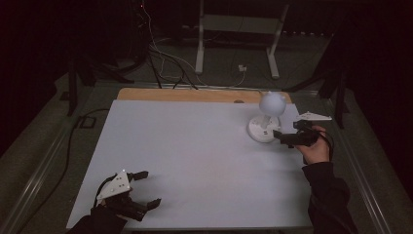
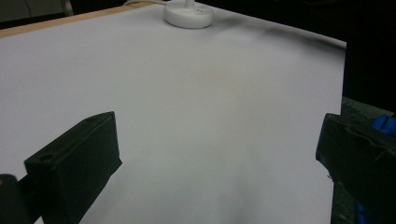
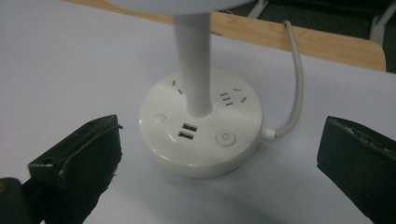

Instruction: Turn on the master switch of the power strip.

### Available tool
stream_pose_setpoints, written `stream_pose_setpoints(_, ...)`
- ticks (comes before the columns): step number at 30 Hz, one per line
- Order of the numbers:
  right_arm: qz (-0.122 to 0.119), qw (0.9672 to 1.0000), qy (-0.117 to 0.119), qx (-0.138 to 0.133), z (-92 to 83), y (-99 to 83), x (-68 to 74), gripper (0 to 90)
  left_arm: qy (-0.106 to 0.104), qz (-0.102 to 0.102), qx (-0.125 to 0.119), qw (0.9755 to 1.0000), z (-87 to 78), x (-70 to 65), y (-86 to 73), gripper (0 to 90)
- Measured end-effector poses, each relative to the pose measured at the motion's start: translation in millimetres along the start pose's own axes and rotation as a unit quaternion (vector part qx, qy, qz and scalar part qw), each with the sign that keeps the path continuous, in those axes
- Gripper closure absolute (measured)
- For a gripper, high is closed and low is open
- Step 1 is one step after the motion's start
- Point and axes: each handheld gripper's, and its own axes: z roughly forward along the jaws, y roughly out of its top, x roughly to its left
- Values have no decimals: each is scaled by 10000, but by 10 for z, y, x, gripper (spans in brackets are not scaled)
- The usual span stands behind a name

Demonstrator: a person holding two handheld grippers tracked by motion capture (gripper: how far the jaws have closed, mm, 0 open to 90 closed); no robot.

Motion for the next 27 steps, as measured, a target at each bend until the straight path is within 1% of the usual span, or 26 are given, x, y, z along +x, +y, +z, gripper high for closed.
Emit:
stream_pose_setpoints(1, 34, 10000, -59, 1, 28, -10, -24, 0, 0, -2, -4, 10000, 0, -1, 0, 2)
stream_pose_setpoints(2, 34, 10000, -59, 1, 28, -10, -24, 0, 0, -8, -6, 10000, -1, 0, 0, 2)
stream_pose_setpoints(3, 96, 9999, -89, 26, 45, -14, -34, 0, 3, -7, -2, 10000, -1, 0, 0, 2)
stream_pose_setpoints(4, 125, 9998, -158, 53, 75, -26, -56, 0, 3, -3, -1, 10000, -1, 1, 0, 2)
stream_pose_setpoints(6, 149, 9997, -176, 70, 89, -31, -64, 0, 7, 5, 5, 10000, 0, 2, 0, 2)
stream_pose_setpoints(7, 200, 9994, -276, 56, 114, -39, -75, 0, 20, 1, -7, 10000, 0, 1, 0, 2)
stream_pose_setpoints(8, 200, 9994, -276, 56, 114, -39, -75, 0, 36, -1, -16, 10000, -2, 1, 1, 2)
stream_pose_setpoints(10, 294, 9992, -245, 73, 140, -48, -87, 0, 36, -13, -25, 10000, -3, 3, 0, 2)
stream_pose_setpoints(12, 382, 9988, -267, 121, 181, -61, -99, 0, 30, -6, -19, 10000, -3, 2, 0, 2)
stream_pose_setpoints(13, 382, 9988, -267, 121, 181, -61, -99, 0, 26, -7, -25, 10000, -3, 2, 1, 2)
stream_pose_setpoints(14, 453, 9986, -264, 117, 201, -68, -104, 0, 24, -16, -32, 10000, -3, 1, 2, 2)
stream_pose_setpoints(15, 453, 9986, -264, 117, 201, -68, -104, 0, 23, -10, -25, 10000, -3, 1, 1, 2)
stream_pose_setpoints(18, 572, 9979, -277, 144, 223, -63, -109, 5, 17, -7, -19, 10000, -3, 3, -1, 2)
stream_pose_setpoints(19, 718, 9972, -190, 131, 219, -59, -112, 48, 15, -9, -18, 10000, -4, 3, -1, 2)
stream_pose_setpoints(21, 772, 9967, -204, 136, 226, -52, -106, 74, 12, 1, -18, 10000, -5, 3, -1, 2)
stream_pose_setpoints(23, 803, 9964, -200, 157, 231, -48, -101, 78, 6, 8, -16, 10000, -5, 2, 1, 2)
stream_pose_setpoints(24, 835, 9959, -253, 220, 240, -40, -92, 153, 7, -3, -21, 10000, -3, 3, 0, 2)
stream_pose_setpoints(25, 835, 9959, -253, 220, 240, -40, -92, 153, 7, -3, -21, 10000, -3, 3, 0, 2)
stream_pose_setpoints(26, 899, 9953, -290, 233, 249, -35, -86, 171, 9, -5, -19, 10000, -3, 3, 0, 2)
stream_pose_setpoints(27, 932, 9949, -283, 258, 253, -33, -86, 211, 9, -5, -20, 10000, -2, 3, -1, 2)
